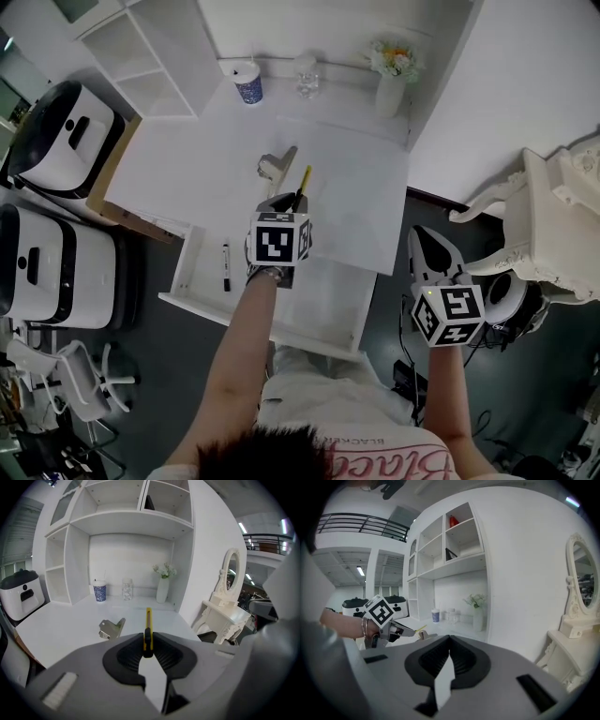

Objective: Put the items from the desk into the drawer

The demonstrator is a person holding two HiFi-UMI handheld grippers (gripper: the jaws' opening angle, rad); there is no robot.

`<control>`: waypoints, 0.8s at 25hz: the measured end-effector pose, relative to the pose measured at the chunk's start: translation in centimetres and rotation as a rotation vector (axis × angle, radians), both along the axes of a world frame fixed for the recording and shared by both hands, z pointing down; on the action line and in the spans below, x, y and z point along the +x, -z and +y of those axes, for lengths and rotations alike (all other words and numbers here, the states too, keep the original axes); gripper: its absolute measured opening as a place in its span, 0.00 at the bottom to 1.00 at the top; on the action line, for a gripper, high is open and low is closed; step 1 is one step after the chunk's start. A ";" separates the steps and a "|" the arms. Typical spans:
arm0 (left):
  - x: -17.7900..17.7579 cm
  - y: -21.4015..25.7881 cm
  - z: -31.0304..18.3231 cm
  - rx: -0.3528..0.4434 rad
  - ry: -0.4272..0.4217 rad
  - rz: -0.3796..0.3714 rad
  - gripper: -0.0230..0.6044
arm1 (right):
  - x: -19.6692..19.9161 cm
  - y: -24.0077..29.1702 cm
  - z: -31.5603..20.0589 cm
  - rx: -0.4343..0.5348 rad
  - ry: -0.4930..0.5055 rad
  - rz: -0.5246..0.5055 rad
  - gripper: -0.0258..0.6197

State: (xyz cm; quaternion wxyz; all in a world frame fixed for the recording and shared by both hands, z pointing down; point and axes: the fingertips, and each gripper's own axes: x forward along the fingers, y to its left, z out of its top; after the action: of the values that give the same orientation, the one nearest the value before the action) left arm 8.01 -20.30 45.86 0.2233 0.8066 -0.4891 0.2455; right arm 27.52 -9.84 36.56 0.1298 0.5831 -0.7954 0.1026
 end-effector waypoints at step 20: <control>-10.8 12.6 5.0 0.357 -0.008 0.267 0.15 | -7.8 6.4 1.2 0.144 0.000 -0.012 0.05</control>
State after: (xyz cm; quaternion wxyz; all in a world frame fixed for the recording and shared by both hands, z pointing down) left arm -2.77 -15.29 33.26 0.1385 0.8606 -0.4879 0.0469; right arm 19.75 -8.62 30.21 0.0826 0.5901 -0.8017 0.0486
